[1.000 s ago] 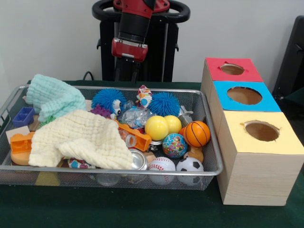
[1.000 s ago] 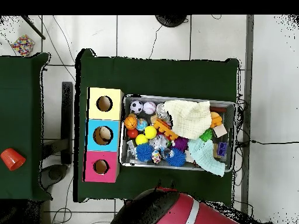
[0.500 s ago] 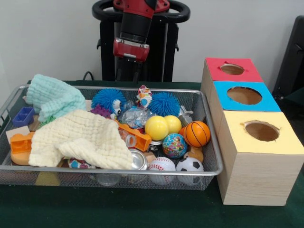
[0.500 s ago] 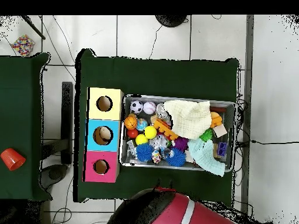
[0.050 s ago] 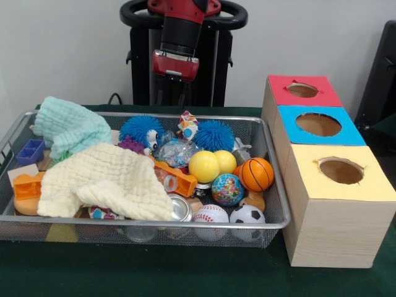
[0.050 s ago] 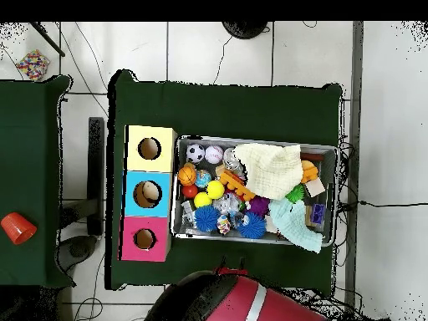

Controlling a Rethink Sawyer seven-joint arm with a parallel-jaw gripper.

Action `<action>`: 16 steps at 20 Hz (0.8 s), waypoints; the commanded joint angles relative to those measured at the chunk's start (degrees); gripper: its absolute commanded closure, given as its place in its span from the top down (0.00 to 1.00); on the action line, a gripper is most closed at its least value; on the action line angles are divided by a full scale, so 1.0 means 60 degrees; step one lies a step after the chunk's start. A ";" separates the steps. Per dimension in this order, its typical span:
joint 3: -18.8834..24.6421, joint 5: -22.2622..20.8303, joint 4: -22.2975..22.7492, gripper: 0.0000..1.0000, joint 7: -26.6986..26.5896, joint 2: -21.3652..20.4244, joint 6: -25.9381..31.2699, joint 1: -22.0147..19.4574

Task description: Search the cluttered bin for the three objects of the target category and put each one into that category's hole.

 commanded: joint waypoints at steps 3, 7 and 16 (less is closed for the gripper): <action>0.0709 0.0497 -0.0758 1.00 0.2387 0.0291 -0.0318 0.0090; 0.0679 0.0895 -0.0616 1.00 0.2579 0.0471 -0.0668 0.0377; 0.0689 0.0388 -0.1124 1.00 0.2525 0.0959 -0.0876 0.0104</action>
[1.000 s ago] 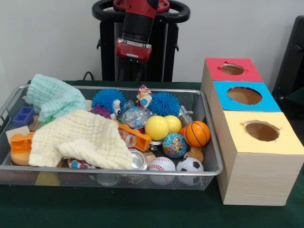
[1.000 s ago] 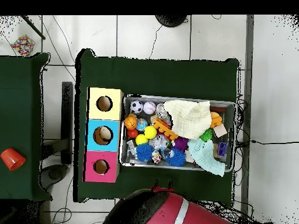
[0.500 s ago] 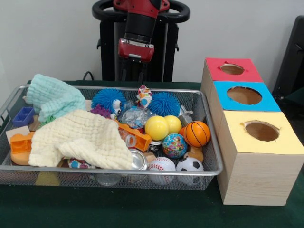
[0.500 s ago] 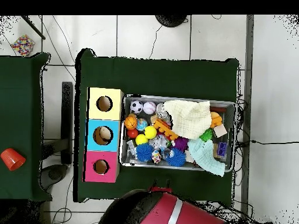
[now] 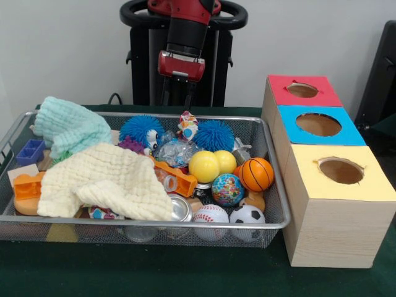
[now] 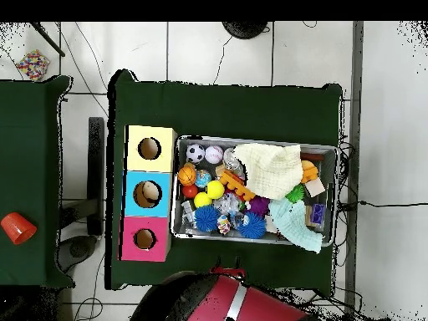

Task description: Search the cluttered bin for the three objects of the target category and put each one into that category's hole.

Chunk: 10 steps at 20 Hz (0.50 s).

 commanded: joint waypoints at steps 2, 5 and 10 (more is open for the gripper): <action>0.0756 0.0296 -0.1179 1.00 0.2595 0.0980 -0.0960 -0.0317; 0.0639 0.0599 -0.0888 1.00 0.2566 0.0672 -0.0929 -0.0072; 0.0677 0.0642 -0.0875 1.00 0.2610 0.0747 -0.0921 -0.0062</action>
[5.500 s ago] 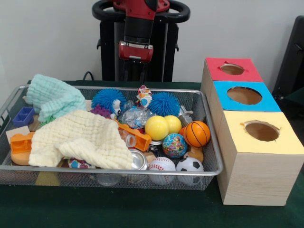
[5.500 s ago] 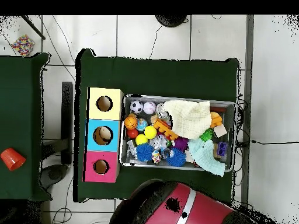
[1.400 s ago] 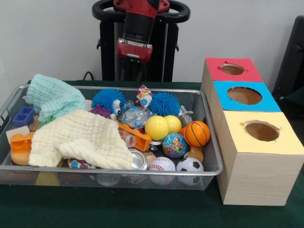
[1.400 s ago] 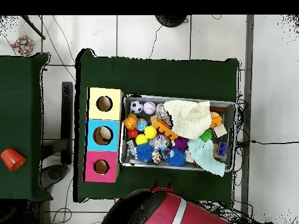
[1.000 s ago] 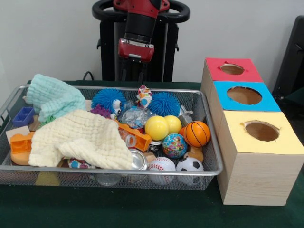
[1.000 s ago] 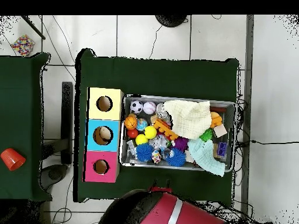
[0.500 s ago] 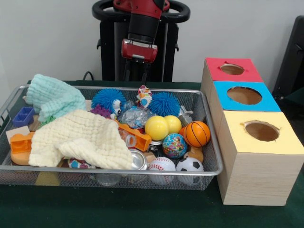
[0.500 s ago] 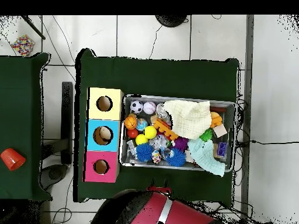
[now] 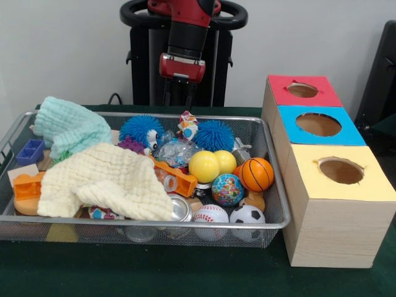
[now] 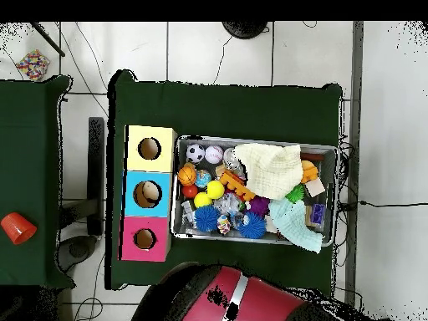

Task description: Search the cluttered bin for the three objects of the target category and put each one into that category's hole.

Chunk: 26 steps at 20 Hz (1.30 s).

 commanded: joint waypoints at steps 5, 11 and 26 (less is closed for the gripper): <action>0.0723 0.0398 -0.1078 1.00 0.2483 0.0396 -0.0757 -0.0165; 0.0726 0.0507 -0.1070 1.00 0.2503 0.0436 -0.0854 -0.0070; 0.0625 0.0932 -0.0858 1.00 0.2668 0.0586 -0.1231 0.0224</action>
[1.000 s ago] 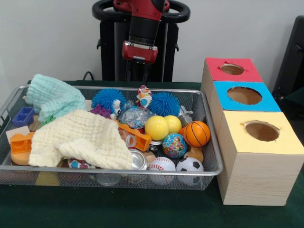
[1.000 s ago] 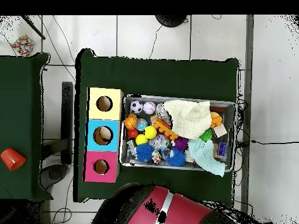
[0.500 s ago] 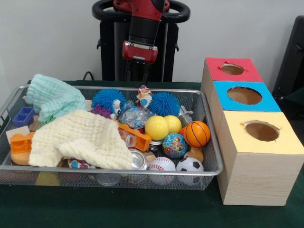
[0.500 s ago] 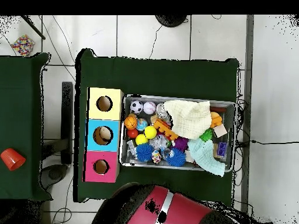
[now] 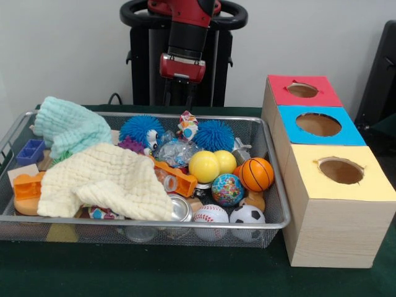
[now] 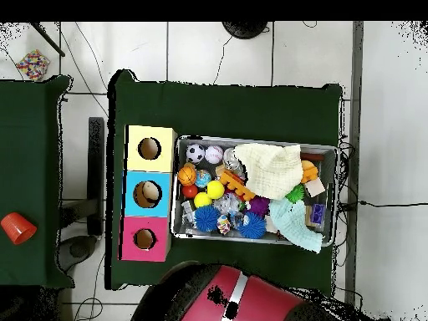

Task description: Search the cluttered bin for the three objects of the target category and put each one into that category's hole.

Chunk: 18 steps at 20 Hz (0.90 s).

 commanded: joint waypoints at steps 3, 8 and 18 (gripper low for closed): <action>0.0574 0.1247 -0.0728 1.00 0.2684 0.0523 -0.1349 0.0504; 0.0502 0.1365 -0.0710 1.00 0.2820 0.0790 -0.1743 0.0669; 0.0609 0.1479 -0.0756 1.00 0.2838 0.0825 -0.1651 0.0818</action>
